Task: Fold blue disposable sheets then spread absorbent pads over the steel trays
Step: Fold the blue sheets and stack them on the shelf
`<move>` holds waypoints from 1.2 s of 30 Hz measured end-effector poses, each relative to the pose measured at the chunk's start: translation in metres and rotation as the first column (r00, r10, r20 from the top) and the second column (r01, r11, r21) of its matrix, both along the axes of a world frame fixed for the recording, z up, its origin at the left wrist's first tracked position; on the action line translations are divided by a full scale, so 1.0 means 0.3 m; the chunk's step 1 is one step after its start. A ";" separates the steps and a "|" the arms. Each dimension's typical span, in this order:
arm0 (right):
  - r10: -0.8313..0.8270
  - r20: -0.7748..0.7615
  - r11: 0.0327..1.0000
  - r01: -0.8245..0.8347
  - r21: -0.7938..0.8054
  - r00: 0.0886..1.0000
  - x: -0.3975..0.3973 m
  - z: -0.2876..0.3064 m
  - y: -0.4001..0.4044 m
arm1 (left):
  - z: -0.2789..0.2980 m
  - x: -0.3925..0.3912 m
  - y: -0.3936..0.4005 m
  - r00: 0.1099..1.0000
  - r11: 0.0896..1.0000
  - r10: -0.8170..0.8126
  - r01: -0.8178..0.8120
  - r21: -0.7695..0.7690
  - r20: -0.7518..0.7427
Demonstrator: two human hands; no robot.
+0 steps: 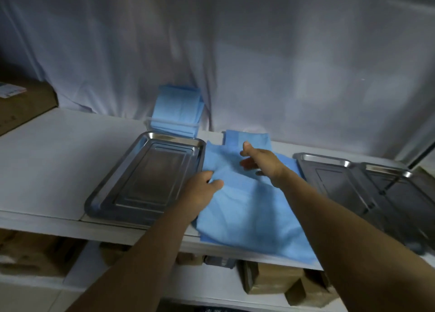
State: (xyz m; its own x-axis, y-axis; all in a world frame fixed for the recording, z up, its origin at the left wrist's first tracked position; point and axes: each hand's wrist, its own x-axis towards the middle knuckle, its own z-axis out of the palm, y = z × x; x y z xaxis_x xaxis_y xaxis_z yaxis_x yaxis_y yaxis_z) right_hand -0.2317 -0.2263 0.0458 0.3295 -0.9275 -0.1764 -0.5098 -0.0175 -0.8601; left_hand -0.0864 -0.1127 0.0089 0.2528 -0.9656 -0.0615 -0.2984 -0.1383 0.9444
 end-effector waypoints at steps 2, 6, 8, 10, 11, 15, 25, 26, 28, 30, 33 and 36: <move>0.154 -0.098 0.985 -0.145 0.094 0.983 -0.073 0.026 0.036 | 0.002 -0.004 0.013 0.997 1.000 0.012 -0.014 -0.015 -0.078; 0.308 -0.412 0.951 -0.283 0.122 0.858 -0.179 0.056 0.066 | 0.006 -0.008 0.045 0.992 0.998 0.050 -0.054 -0.032 -0.113; 0.338 -0.670 0.933 -0.328 0.147 0.661 -0.217 0.063 0.073 | 0.012 -0.010 0.066 0.990 0.998 0.062 -0.065 -0.021 -0.130; 0.309 -0.792 0.940 -0.295 0.170 0.527 -0.252 0.063 0.082 | 0.035 -0.015 0.092 0.987 0.999 0.047 -0.043 0.030 -0.152; 0.289 -0.803 0.948 -0.274 0.163 0.521 -0.269 0.057 0.083 | 0.042 -0.015 0.103 0.980 0.998 0.027 -0.015 0.064 -0.196; 0.095 -0.683 0.979 -0.192 -0.067 0.724 -0.315 0.065 0.100 | 0.067 -0.001 0.126 0.939 0.945 -0.121 0.208 0.252 -0.321; -0.102 -0.533 0.963 -0.051 -0.264 0.840 -0.339 0.062 -0.002 | 0.064 0.014 0.046 0.971 0.963 0.049 0.017 0.269 -0.234; -0.128 -0.532 0.957 -0.037 -0.289 0.837 -0.334 0.062 -0.017 | 0.058 0.015 0.025 0.979 0.971 0.061 -0.012 0.241 -0.197; -0.104 -0.606 0.969 -0.057 -0.240 0.789 -0.321 0.054 -0.042 | 0.042 0.025 -0.021 0.996 0.970 0.052 -0.032 0.241 -0.075; -0.112 -0.660 0.979 -0.033 -0.202 0.743 -0.306 0.043 -0.062 | 0.041 0.026 -0.057 0.998 0.958 0.041 -0.052 0.280 0.044; -0.204 -0.646 0.957 0.012 -0.289 0.736 -0.281 0.033 -0.111 | 0.044 0.029 -0.122 0.975 0.944 0.079 -0.140 0.300 0.206; -0.196 -0.675 0.962 0.005 -0.274 0.712 -0.249 0.013 -0.154 | 0.048 0.017 -0.167 0.894 0.923 0.112 -0.255 0.287 0.435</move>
